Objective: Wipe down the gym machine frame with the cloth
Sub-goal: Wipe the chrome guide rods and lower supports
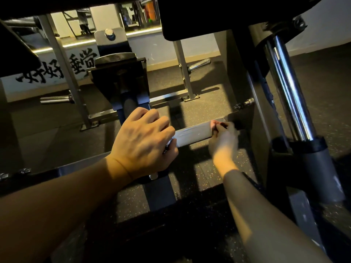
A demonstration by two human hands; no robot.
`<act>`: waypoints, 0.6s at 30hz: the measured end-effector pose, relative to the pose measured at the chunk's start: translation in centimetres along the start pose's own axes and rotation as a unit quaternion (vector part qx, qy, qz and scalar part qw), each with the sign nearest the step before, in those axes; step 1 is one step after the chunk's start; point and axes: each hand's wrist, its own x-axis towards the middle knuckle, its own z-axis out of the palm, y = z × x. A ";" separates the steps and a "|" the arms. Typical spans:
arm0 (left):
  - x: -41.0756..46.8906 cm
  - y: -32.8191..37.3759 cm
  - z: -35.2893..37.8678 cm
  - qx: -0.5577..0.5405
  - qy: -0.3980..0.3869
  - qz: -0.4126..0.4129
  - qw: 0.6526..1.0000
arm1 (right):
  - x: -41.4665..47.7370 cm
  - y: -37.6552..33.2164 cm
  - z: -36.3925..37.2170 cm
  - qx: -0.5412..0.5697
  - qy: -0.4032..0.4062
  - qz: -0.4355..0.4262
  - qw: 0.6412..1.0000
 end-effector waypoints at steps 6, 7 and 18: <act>0.1 0.1 -0.3 -0.007 0.001 -0.024 1.000 | -5.2 -3.2 2.0 0.007 -0.147 -0.225 0.963; 0.1 0.1 -0.4 -0.007 -0.001 -0.027 1.000 | -5.1 -2.3 1.5 -0.023 -0.166 -0.246 0.955; -0.1 0.2 -0.4 -0.013 -0.022 -0.029 0.999 | -5.8 -5.6 1.4 -0.005 -0.079 -0.208 0.975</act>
